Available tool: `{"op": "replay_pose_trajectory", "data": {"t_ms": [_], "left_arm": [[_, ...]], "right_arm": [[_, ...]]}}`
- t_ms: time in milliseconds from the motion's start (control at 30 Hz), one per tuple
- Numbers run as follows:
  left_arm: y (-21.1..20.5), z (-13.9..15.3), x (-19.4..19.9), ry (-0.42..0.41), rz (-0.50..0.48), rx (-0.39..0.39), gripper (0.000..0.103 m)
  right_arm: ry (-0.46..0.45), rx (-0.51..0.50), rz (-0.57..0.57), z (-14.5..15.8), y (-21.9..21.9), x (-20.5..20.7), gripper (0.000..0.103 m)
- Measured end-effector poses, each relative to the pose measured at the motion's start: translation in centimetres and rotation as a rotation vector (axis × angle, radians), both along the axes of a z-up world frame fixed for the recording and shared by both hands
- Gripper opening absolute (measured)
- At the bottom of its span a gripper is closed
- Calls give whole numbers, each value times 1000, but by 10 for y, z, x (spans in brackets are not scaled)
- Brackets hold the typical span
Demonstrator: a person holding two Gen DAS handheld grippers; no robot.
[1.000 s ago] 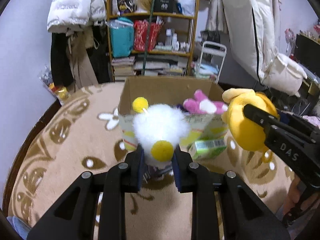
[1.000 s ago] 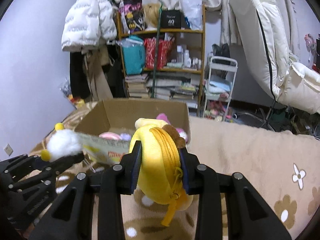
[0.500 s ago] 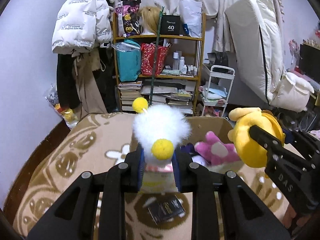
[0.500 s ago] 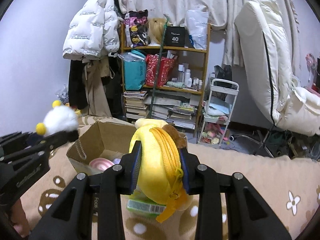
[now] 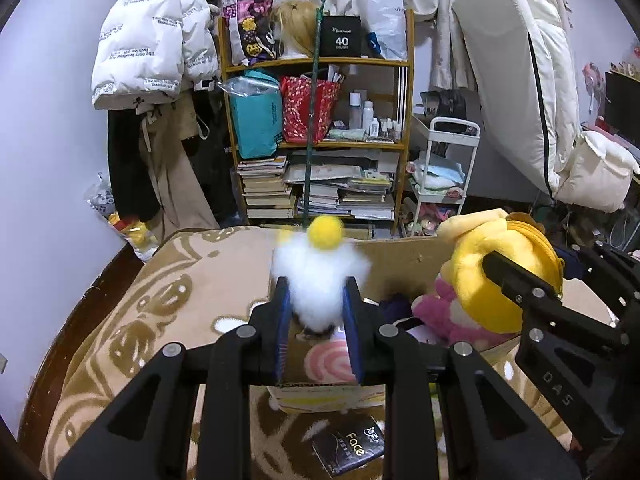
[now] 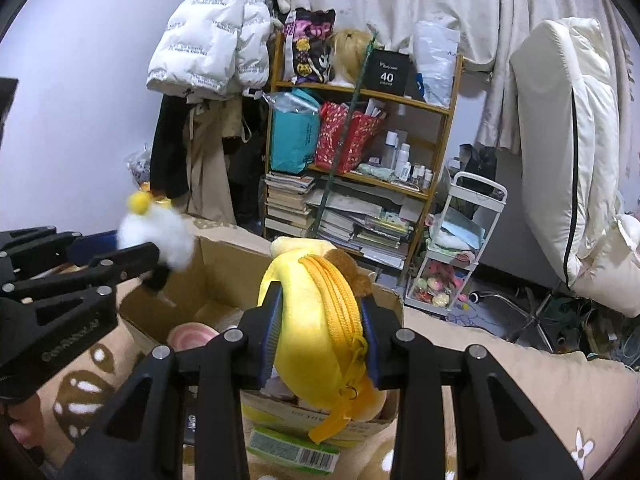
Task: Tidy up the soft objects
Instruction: 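Lower both grippers into the box and open them to release the toys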
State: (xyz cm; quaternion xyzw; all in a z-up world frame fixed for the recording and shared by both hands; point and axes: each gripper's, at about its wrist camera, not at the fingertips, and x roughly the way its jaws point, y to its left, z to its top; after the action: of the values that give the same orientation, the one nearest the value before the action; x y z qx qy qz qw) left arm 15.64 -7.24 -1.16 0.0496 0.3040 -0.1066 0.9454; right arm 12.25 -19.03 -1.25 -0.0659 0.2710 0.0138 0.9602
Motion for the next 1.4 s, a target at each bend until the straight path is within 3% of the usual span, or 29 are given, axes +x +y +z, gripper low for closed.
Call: {"op": "replay_pose_trajectory", "data": {"t_ms": [233, 400, 600, 667, 733, 767, 1033, 1133, 1400], "left_arm": [[0, -18, 17, 67, -12, -38, 23], [0, -29, 24, 107, -3, -22, 24], [5, -34, 25, 130, 19, -11, 27], [5, -35, 24, 136, 18, -8, 33], [6, -34, 22, 136, 18, -4, 52], [7, -32, 20, 125, 20, -1, 56], [9, -22, 8, 99, 13, 21, 68], [16, -18, 2, 99, 27, 8, 79], [30, -10, -17, 99, 54, 9, 91]], "right_arm": [[50, 28, 1, -21, -8, 14, 39], [91, 81, 19, -33, -15, 21, 42], [119, 138, 41, -36, -23, 23, 52], [110, 148, 41, -33, -25, 21, 64], [99, 153, 40, -30, -25, 20, 71], [94, 151, 37, -29, -25, 18, 72], [86, 140, 26, -24, -24, 8, 103], [84, 136, 28, -22, -24, 2, 103], [96, 142, 11, -18, -29, -16, 103]]}}
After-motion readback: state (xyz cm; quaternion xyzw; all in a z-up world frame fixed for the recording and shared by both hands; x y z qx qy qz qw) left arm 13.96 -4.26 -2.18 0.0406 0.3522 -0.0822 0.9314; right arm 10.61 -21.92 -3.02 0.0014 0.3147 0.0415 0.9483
